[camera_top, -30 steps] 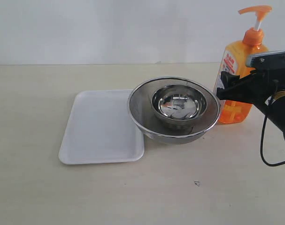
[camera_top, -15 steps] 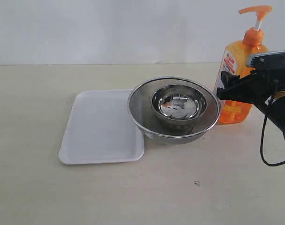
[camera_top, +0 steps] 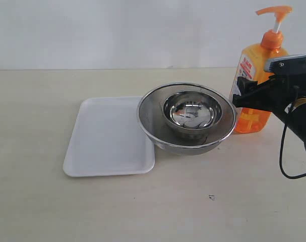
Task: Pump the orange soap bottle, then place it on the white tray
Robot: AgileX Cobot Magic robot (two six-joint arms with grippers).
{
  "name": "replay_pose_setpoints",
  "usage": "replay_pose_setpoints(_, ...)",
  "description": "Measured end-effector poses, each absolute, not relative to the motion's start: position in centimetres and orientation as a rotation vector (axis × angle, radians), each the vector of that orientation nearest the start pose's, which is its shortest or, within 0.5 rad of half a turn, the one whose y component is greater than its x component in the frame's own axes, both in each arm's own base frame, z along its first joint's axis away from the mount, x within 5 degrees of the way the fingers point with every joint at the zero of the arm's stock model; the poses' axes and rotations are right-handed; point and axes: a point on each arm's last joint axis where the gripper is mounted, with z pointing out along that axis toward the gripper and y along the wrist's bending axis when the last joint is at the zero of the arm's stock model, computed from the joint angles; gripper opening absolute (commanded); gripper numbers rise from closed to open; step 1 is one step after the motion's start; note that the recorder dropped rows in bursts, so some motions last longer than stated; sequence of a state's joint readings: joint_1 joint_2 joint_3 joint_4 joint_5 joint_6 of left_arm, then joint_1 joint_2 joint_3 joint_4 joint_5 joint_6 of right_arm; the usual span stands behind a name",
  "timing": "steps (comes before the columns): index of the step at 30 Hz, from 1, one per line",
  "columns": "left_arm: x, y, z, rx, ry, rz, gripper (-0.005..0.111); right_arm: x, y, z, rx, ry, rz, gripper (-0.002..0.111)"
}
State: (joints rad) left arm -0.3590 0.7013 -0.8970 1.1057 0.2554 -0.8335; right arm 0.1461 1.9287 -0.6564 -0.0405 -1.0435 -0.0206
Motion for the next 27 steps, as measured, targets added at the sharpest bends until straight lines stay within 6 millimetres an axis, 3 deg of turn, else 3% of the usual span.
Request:
replay_pose_setpoints(9, 12.6, -2.5, 40.6, 0.266, 1.457, 0.08, 0.005, 33.6, 5.2, 13.7, -0.184, 1.704, 0.109, 0.0)
replay_pose_setpoints(23, 9.6, -0.5, 37.0, 0.161, 1.476, 0.102, 0.005, 33.6, 5.2, 13.7, -0.181, 1.704, 0.109, 0.0)
replay_pose_setpoints(27, 7.9, 0.2, 35.9, 0.076, 1.452, 0.08, 0.005, 33.6, 5.2, 13.7, -0.181, 1.704, 0.109, 0.0)
